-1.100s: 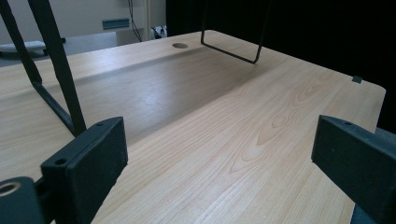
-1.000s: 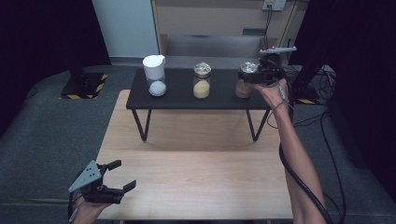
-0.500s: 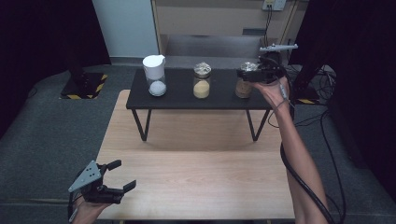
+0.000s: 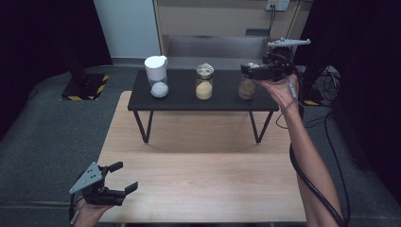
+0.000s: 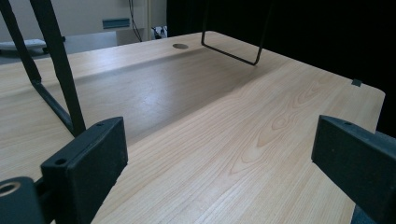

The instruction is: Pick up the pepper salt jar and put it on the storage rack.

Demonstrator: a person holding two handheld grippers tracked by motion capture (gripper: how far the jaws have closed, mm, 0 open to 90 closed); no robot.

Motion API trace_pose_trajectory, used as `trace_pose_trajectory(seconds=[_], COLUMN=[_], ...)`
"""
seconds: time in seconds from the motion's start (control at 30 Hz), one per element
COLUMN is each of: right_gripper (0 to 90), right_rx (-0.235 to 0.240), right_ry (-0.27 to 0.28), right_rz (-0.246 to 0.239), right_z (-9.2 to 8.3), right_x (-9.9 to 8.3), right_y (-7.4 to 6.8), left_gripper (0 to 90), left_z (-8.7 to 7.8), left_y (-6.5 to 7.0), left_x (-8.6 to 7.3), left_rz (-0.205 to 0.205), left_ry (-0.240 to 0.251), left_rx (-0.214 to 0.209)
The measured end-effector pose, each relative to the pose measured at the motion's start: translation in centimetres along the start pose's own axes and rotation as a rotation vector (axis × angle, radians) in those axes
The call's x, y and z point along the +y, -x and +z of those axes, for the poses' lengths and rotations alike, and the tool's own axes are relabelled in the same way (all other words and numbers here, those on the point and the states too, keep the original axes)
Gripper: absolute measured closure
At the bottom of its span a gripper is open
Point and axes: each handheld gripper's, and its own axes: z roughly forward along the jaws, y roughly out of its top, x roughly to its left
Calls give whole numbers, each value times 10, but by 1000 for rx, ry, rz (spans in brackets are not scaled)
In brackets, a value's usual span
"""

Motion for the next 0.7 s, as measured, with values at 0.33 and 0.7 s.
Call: trace_pose_trajectory(seconds=[0.33,0.7], right_gripper=[85,84], right_rx=[40,61], right_ry=[59,81], right_rz=[-27,-50], right_z=[-23,-48], right_x=[-7,-18], right_y=[-11,-20], left_gripper=[27,27], left_z=[-1,0], left_y=[0,0], left_x=[0,0], left_rz=[3,6], left_ry=[0,0], left_rx=[-1,-5])
